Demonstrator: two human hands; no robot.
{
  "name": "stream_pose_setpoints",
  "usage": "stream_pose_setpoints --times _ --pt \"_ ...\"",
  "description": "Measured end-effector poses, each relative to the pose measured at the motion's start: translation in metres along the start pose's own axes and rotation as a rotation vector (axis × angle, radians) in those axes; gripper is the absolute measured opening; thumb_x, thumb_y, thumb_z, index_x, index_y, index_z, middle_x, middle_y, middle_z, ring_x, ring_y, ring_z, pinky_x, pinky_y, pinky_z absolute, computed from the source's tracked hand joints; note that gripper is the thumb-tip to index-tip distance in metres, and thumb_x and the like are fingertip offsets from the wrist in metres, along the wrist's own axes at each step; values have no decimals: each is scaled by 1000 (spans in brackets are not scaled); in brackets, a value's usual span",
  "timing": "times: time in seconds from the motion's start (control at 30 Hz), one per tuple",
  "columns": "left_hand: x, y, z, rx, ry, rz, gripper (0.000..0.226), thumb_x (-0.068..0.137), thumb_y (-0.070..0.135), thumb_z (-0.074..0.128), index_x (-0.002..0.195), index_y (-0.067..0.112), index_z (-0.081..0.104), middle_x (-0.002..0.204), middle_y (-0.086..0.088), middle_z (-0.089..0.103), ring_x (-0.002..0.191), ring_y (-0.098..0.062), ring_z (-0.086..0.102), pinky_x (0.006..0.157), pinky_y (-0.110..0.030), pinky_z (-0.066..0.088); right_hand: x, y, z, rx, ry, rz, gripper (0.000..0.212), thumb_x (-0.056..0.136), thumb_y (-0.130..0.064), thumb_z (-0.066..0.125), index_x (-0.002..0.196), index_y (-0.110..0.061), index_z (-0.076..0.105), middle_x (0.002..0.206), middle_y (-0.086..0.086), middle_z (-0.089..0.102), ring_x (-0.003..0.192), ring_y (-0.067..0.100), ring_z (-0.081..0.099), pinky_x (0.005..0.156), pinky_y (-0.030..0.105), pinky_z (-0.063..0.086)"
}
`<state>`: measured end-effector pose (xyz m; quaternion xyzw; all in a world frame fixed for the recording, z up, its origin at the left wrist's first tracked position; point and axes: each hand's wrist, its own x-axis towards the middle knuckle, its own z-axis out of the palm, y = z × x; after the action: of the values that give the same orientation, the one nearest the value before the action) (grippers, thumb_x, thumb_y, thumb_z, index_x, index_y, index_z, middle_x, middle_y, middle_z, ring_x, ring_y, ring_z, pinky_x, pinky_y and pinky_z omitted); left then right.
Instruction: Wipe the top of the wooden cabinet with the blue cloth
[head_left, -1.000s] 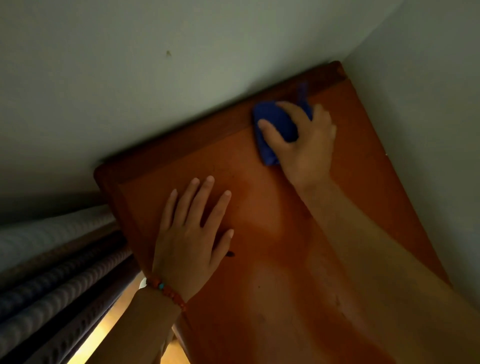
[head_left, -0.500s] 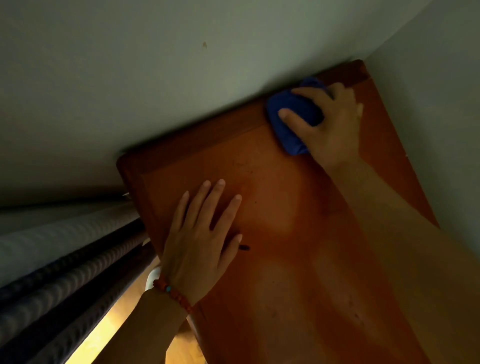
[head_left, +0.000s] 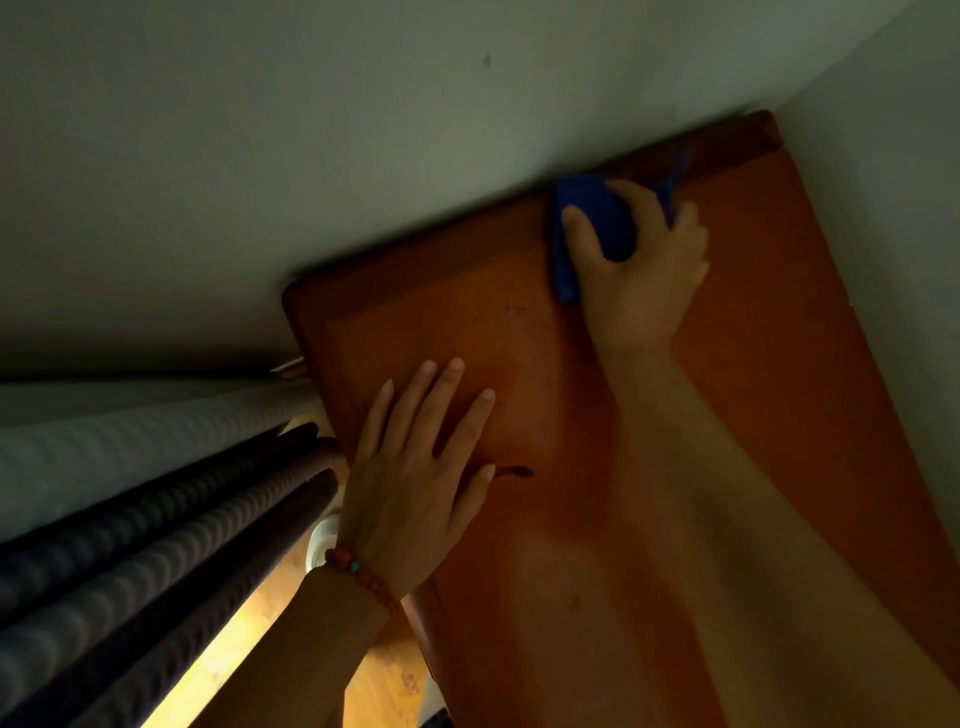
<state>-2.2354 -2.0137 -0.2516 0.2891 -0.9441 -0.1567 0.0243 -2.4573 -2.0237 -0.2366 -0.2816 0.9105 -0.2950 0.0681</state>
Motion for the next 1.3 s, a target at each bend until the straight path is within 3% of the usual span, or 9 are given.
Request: stream_pose_setpoints --times 0.17,0.3,0.37,0.53,0.6,0.77,0.93,1.17,1.3 --pt "-4 1 -2 -40 33 -13 53 88 40 41 134 16 38 142 -17 38 132 -30 26 108 -47 15 -13 -11 2 -139 -207 -374 46 80 -54 49 111 -22 61 97 15 55 93 33 48 73 34 24" --pt "-21 -10 -3 -32 53 -25 53 88 40 40 134 16 35 143 -14 28 132 -30 25 109 -45 10 -6 -11 6 -42 -52 -80 42 79 -53 56 112 -28 59 106 12 54 103 29 46 84 36 27" --pt "-30 -18 -3 -26 63 -37 52 89 40 39 134 15 35 143 -13 26 132 -30 24 109 -46 13 -28 -25 15 -20 -26 -51 43 79 -52 56 113 -26 59 107 13 54 101 30 46 82 35 28" --pt "-36 -24 -2 -13 73 -22 53 87 40 42 133 14 38 142 -17 35 132 -31 27 107 -48 18 -49 -33 19 -100 -202 -429 43 80 -52 50 108 -20 62 91 13 56 87 31 50 69 30 19" --pt "-35 -25 -1 -6 63 -11 54 86 40 43 133 14 39 141 -19 39 132 -31 27 107 -49 17 -43 -29 19 -114 -151 -396 42 80 -52 52 107 -23 63 91 12 56 89 31 50 69 32 20" --pt "-37 -32 -2 18 43 9 55 85 42 42 133 14 37 141 -19 40 131 -30 27 106 -51 19 -69 -43 28 -9 -38 -52 42 80 -52 56 114 -26 59 102 9 54 96 25 46 76 27 21" --pt "-41 -50 -13 -21 76 -58 55 85 40 41 132 12 37 139 -21 41 130 -31 28 107 -47 17 -113 -43 23 -62 -122 -162 45 78 -52 52 111 -22 60 96 11 55 87 26 48 76 29 24" --pt "-45 -86 -27 -5 157 -126 52 88 38 41 130 7 40 135 -25 44 128 -35 30 101 -52 27 -85 -76 47 -20 -65 -91 39 78 -49 60 107 -23 62 98 11 56 92 28 48 74 27 19" --pt "-46 -92 -30 9 139 -118 51 89 37 41 130 6 40 135 -25 44 128 -35 30 101 -52 28 -111 -79 48 -19 -77 -103 44 78 -51 56 110 -21 60 96 12 56 85 28 48 74 31 24"
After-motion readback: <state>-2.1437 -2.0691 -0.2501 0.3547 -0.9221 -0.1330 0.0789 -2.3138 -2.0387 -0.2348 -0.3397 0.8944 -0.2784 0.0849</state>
